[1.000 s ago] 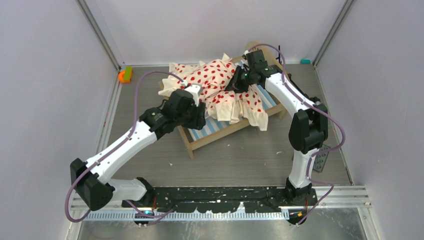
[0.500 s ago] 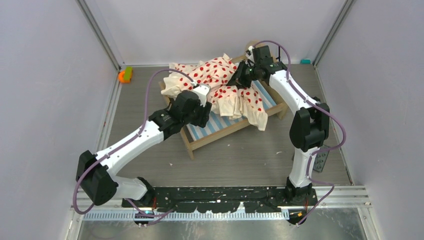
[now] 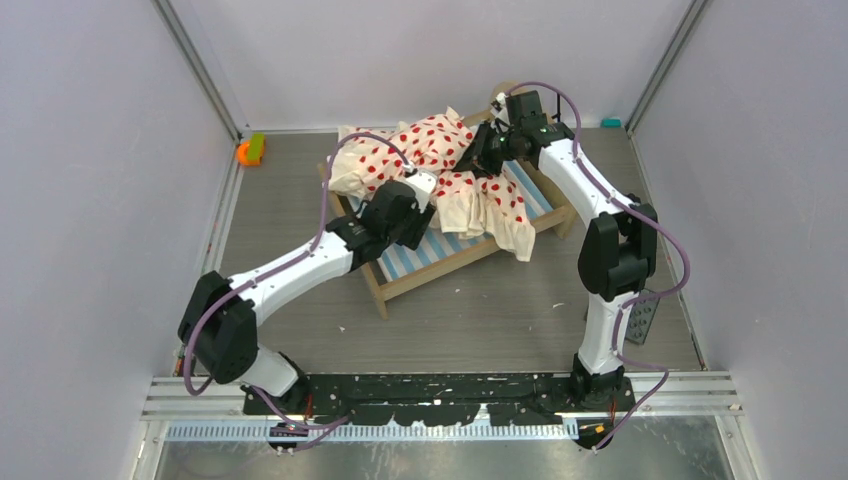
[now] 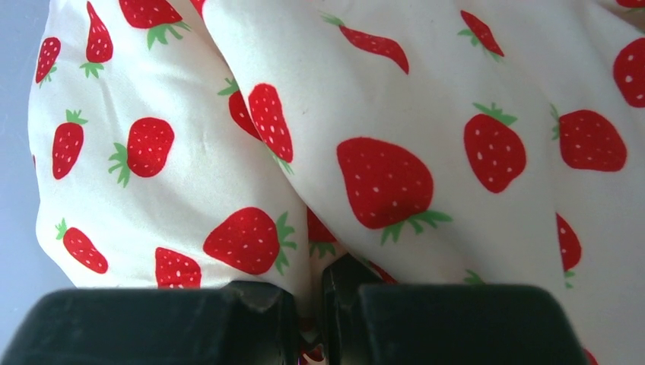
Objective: Set up the pet bed
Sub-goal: Cross the ropes on the bed frame.
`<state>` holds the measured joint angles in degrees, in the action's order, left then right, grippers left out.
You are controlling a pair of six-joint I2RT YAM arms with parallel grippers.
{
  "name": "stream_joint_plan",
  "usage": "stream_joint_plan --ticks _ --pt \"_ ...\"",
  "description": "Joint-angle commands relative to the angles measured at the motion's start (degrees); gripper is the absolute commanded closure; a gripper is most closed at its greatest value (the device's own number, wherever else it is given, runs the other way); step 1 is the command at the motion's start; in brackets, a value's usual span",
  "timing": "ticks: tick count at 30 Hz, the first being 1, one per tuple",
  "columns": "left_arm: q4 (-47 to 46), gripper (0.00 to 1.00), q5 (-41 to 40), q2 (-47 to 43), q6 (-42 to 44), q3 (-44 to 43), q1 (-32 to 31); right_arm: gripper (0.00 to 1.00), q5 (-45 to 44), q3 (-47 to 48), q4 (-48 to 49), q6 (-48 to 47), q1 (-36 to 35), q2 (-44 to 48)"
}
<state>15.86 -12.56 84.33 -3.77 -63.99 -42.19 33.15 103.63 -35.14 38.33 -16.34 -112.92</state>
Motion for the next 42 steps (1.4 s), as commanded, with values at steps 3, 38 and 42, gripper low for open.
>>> stream_joint_plan --ticks 3,38,42 --pt "-5.09 0.46 -4.06 4.22 2.79 -2.26 0.18 0.83 1.39 2.73 1.32 -0.12 0.61 0.07" --pt "23.36 1.0 8.26 -2.42 -6.51 -11.7 0.53 0.82 1.2 1.84 0.34 -1.17 0.96 0.76" --pt "30.0 1.0 9.93 -2.43 -7.61 -15.8 0.53 0.82 1.22 1.9 0.27 -1.15 0.96 0.59"
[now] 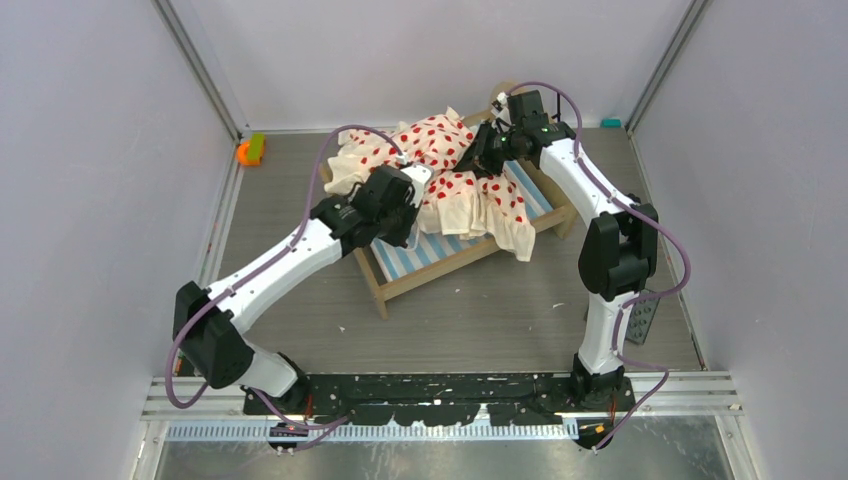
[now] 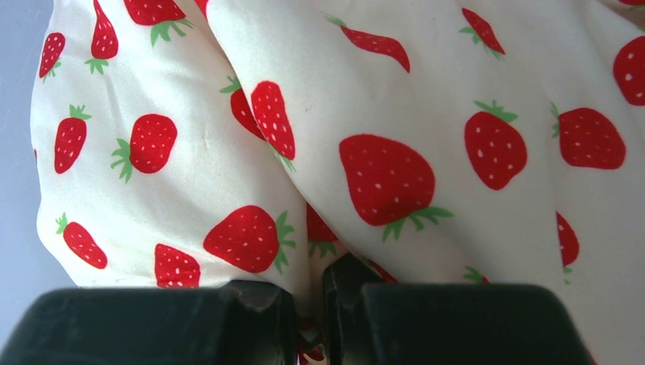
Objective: Set up the pet bed
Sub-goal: Cross the ropes on the bed frame.
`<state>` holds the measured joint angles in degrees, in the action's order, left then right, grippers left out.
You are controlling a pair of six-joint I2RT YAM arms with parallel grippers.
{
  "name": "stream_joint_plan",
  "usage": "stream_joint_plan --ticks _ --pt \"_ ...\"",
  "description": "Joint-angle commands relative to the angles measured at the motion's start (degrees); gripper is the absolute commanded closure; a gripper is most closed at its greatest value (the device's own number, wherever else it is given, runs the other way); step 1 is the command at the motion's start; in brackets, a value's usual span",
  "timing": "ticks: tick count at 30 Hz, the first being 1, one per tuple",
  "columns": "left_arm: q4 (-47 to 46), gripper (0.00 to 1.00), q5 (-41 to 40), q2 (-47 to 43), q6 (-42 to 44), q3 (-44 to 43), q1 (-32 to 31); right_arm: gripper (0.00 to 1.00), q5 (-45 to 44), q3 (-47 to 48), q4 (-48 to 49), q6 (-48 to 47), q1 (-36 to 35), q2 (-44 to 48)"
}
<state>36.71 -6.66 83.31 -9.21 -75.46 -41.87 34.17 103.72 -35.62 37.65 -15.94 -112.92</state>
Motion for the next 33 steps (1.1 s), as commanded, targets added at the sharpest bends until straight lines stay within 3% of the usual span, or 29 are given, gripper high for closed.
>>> stream_joint_plan --ticks 1,15,18,21,25,33 --pt "10.83 1.0 4.86 -1.2 -2.27 -5.58 0.25 0.82 0.19 1.82 0.84 -0.48 0.56 0.46" --pt "23.62 0.98 15.05 0.42 -4.86 -19.42 1.25 0.81 -0.23 1.8 0.81 -0.9 0.58 -0.21" --pt "25.53 0.94 16.18 0.27 -4.39 -21.05 1.48 0.73 -0.84 1.73 0.72 -1.31 0.63 -0.14" --pt "26.53 0.93 15.74 0.7 -3.89 -21.1 2.09 0.58 -1.65 1.5 0.68 -1.75 0.57 0.43" --pt "25.81 0.99 17.2 2.37 -3.87 -20.57 4.63 0.43 -3.72 0.68 0.7 -3.11 0.58 3.76" --pt "23.18 1.0 23.78 7.26 -4.67 -26.73 12.65 0.39 -8.4 -5.18 1.59 -5.78 0.57 15.22"
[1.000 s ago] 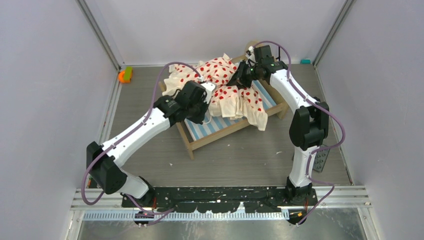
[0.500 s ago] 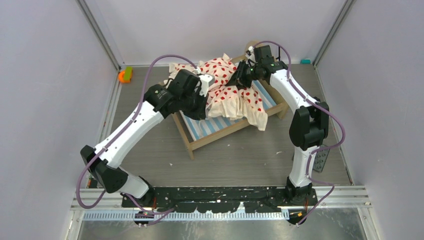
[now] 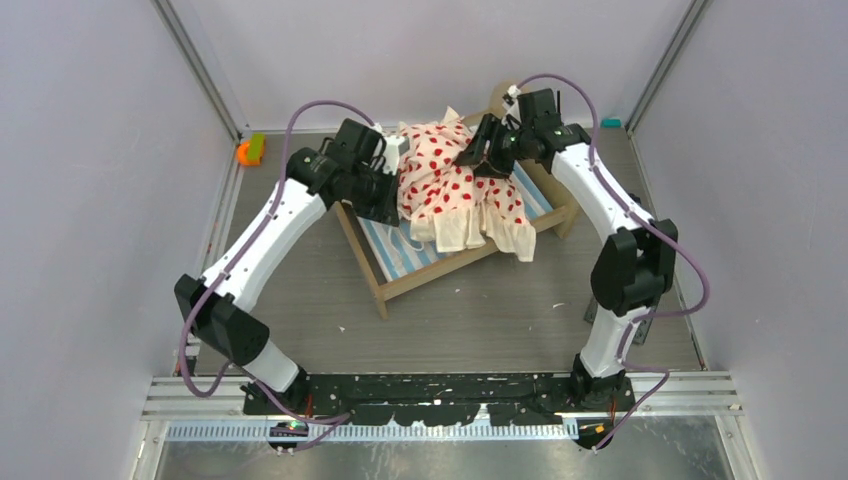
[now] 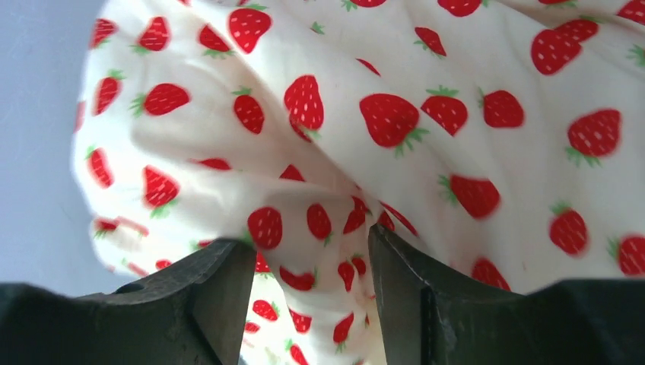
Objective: Set up the pet bed
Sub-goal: Cross the ropes on the bed frame.
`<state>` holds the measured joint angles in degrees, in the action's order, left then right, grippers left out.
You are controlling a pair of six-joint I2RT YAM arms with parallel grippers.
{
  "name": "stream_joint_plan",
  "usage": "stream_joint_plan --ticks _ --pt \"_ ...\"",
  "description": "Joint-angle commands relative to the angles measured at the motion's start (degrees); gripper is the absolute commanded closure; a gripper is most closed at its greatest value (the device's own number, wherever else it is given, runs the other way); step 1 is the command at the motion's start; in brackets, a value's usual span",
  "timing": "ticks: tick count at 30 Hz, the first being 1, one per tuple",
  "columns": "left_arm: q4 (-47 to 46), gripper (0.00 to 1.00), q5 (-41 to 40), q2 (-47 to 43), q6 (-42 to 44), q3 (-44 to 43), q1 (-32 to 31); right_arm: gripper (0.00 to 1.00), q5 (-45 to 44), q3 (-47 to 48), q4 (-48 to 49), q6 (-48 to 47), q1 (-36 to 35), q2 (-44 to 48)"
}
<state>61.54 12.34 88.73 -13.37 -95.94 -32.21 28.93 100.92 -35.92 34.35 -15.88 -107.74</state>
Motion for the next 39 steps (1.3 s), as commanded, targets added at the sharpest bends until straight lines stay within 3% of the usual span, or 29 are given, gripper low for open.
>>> stream_joint_plan --ticks 1,10,16,19,24,32,39 --pt "-1.34 1.0 5.34 2.77 -0.45 -8.04 3.56 0.39 -3.17 -4.03 2.79 -2.53 0.53 11.96" --pt "5.4 1.0 7.61 12.98 0.63 -26.52 5.19 0.36 -1.35 -22.62 13.73 -2.44 -3.15 29.19" --pt "5.95 1.0 9.6 14.97 -0.17 -31.94 5.66 0.39 -13.27 -33.66 18.03 -7.2 -20.84 37.43" --pt "5.89 1.0 9.78 14.73 -0.34 -32.62 5.83 0.41 -20.5 -42.4 28.41 -5.62 -26.52 39.22" --pt "5.88 1.0 9.88 14.84 -1.48 -35.09 6.57 0.46 -25.75 -48.51 43.51 -6.93 -31.86 35.46" --pt "5.73 1.0 10.64 15.99 -3.26 -39.77 7.33 0.46 -36.23 -47.79 59.05 -11.61 -37.9 24.99" --pt "5.87 1.0 12.12 16.43 -3.68 -40.97 7.5 0.46 -38.91 -43.14 63.68 -11.3 -38.26 17.39"
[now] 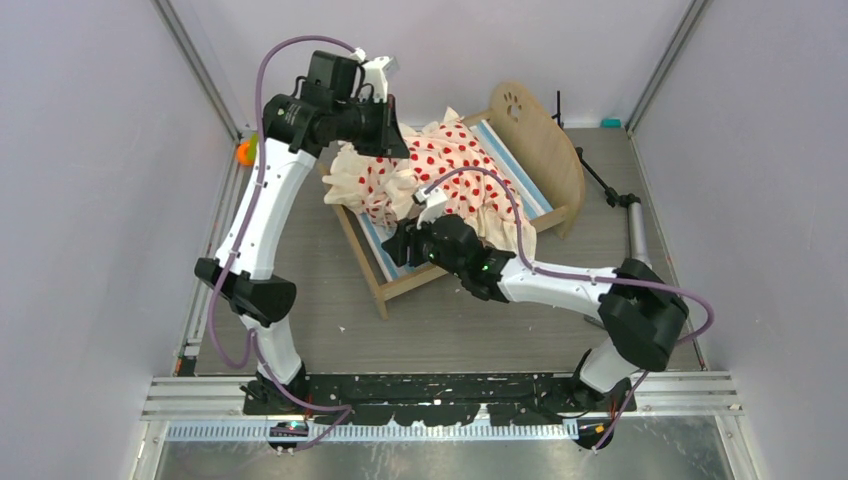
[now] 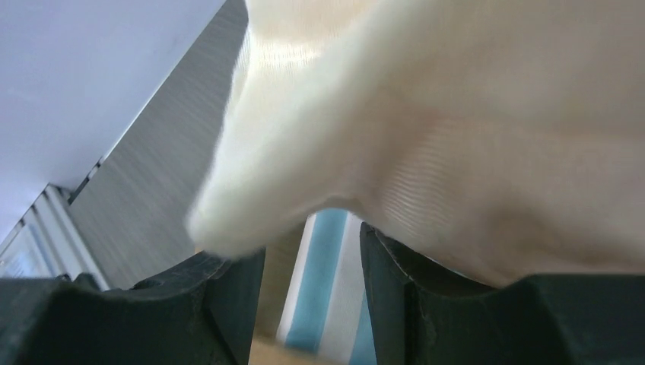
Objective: Set up the pet bed
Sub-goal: Cross the ropes on the bed frame.
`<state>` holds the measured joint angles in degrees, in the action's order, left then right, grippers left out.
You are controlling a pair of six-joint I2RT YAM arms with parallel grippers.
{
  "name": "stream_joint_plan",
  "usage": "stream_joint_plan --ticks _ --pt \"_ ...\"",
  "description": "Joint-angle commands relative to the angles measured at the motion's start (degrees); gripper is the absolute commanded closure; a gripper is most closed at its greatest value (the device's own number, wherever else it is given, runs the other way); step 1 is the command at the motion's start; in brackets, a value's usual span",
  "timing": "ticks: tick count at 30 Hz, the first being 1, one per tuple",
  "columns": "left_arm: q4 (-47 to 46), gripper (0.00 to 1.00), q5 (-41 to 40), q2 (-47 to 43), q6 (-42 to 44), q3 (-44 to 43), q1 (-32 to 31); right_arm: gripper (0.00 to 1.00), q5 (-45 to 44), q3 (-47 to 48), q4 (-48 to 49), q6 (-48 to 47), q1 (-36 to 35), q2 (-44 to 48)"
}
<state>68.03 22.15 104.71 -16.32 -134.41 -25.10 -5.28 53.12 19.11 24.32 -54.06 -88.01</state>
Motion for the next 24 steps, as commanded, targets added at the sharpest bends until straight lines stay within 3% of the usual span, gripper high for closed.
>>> stream_joint_plan --ticks 1,14,24 --pt "-0.69 1.0 2.42 0.34 -0.8 -2.52 0.4 0.46 -5.45 5.09 8.98 -1.55 -0.08 -3.2" --pt "-0.71 1.0 3.41 -0.44 -0.75 -2.87 1.41 0.45 -15.48 10.48 15.35 -4.46 0.09 -11.86" --pt "-0.97 1.0 4.08 -1.47 -0.47 -1.05 2.36 0.72 -12.91 9.92 14.25 -2.94 0.1 -9.84"
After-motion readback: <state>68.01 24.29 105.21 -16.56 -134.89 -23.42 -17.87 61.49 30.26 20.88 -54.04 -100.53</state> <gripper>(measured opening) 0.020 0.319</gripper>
